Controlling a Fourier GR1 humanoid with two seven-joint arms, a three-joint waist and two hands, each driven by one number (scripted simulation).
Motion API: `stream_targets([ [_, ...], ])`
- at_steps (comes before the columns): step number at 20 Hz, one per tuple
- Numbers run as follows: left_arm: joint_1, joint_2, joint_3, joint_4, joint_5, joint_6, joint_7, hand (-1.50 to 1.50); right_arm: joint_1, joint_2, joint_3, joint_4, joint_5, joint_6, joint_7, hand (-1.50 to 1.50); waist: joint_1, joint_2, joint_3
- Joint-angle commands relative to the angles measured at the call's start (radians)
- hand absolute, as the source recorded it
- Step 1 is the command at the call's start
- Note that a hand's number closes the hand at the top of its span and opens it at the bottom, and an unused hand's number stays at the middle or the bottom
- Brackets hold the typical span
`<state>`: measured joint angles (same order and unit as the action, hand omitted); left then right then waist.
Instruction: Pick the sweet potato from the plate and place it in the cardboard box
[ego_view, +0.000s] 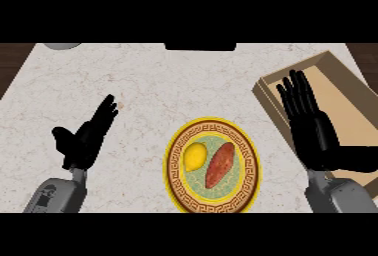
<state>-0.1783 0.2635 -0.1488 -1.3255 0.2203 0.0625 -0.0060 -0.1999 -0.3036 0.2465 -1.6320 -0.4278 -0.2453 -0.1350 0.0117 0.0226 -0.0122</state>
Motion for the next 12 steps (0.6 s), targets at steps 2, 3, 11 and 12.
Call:
stream_targets([
  [2, -0.022, 0.061, 0.007, -0.061, -0.041, -0.008, -0.001, 0.0, 0.052, -0.048, -0.001, -0.149, 0.144, -0.192, 0.085, -1.5, -0.031, -0.036, 0.01],
  [3, -0.036, 0.101, 0.016, -0.054, -0.075, -0.015, -0.056, 0.0, 0.067, -0.075, -0.037, -0.154, 0.172, -0.231, 0.079, -1.5, -0.049, -0.04, 0.009],
  [11, -0.05, 0.177, -0.022, -0.123, -0.151, -0.061, -0.105, 0.0, 0.311, -0.323, 0.016, -0.306, 0.558, -0.443, 0.327, -1.5, -0.077, -0.04, 0.005],
  [12, -0.018, 0.195, -0.007, -0.128, -0.138, -0.084, -0.138, 0.0, 0.358, -0.328, 0.042, -0.347, 0.619, -0.465, 0.318, -1.5, -0.06, -0.037, 0.007],
])
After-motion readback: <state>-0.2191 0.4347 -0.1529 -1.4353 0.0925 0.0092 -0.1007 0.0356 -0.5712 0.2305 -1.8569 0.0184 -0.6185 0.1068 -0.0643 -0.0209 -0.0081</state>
